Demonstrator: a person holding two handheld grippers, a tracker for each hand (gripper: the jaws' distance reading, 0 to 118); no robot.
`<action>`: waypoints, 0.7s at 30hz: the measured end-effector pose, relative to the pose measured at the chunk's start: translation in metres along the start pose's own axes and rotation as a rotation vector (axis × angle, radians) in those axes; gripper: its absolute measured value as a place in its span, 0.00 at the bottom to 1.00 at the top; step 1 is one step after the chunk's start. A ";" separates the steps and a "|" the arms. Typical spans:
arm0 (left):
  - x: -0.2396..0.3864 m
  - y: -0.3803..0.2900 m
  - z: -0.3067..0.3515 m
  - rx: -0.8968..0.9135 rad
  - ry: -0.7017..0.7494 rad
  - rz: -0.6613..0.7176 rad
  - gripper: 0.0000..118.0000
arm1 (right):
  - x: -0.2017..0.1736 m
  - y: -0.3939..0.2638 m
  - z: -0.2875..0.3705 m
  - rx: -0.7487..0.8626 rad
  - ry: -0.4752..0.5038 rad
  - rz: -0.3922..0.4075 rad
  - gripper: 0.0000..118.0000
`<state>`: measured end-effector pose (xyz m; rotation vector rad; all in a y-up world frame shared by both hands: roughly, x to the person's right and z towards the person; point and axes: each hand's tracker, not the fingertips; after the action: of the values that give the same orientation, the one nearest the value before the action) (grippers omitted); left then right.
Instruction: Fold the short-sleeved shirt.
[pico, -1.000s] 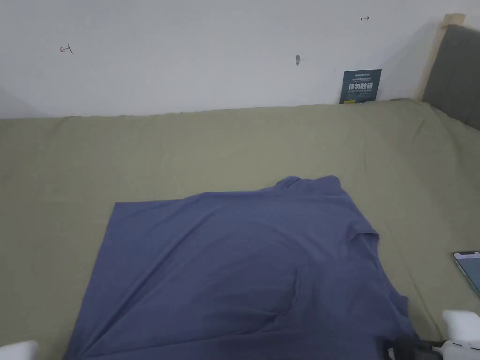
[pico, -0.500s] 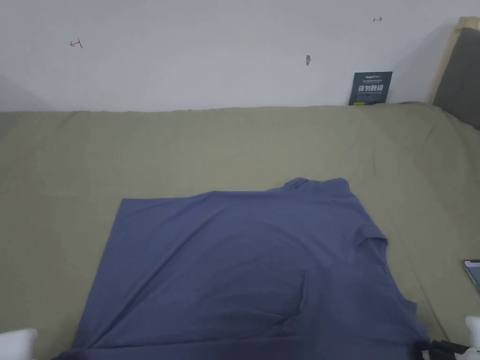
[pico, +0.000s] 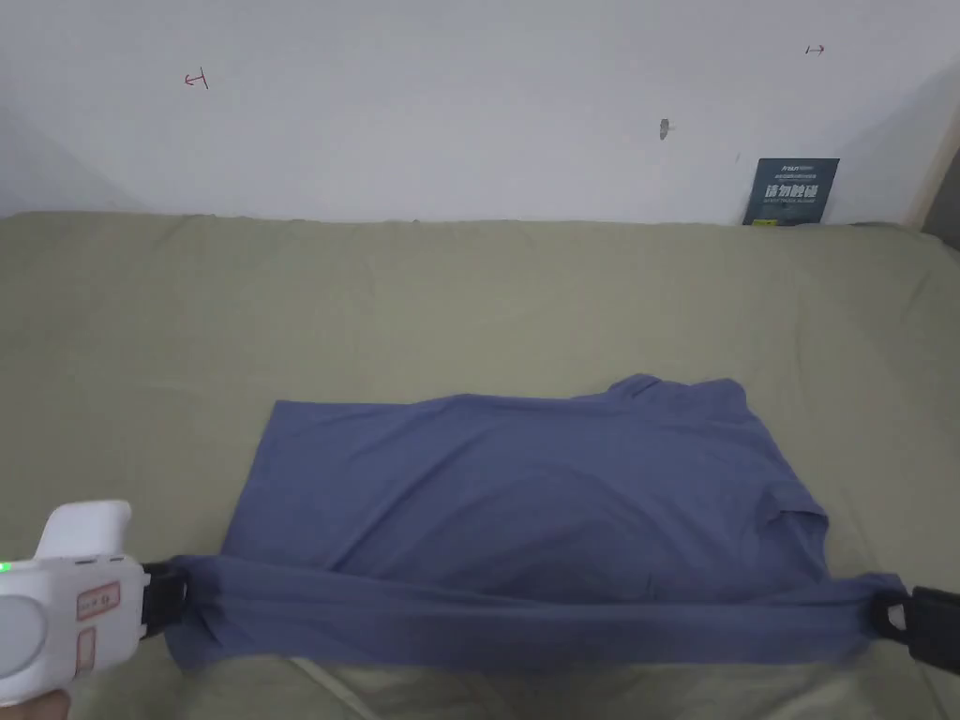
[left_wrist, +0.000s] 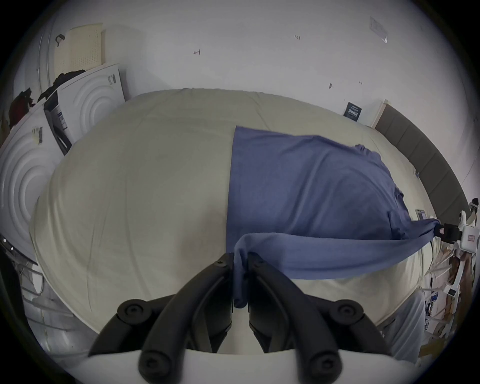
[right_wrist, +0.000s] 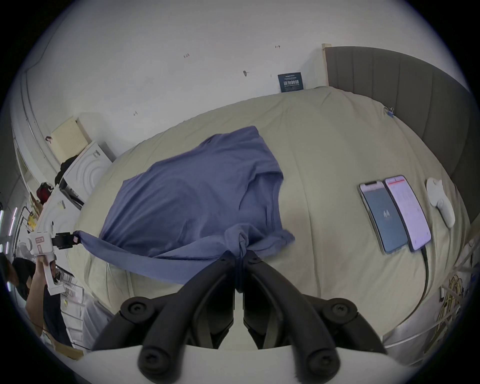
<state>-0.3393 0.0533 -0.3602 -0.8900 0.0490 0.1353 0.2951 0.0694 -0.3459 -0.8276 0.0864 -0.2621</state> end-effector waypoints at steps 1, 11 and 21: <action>0.000 0.007 -0.005 0.002 -0.003 0.000 0.08 | -0.001 0.008 -0.006 0.002 -0.004 -0.007 0.05; 0.005 0.061 -0.073 -0.038 0.014 0.035 0.08 | 0.003 0.068 -0.100 -0.088 -0.057 -0.013 0.05; 0.005 0.064 -0.123 -0.073 0.009 0.058 0.27 | 0.015 0.074 -0.155 -0.167 -0.087 -0.110 0.24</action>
<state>-0.3417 -0.0025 -0.4874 -0.9620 0.0784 0.1883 0.2964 0.0030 -0.5048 -1.0099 -0.0194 -0.3249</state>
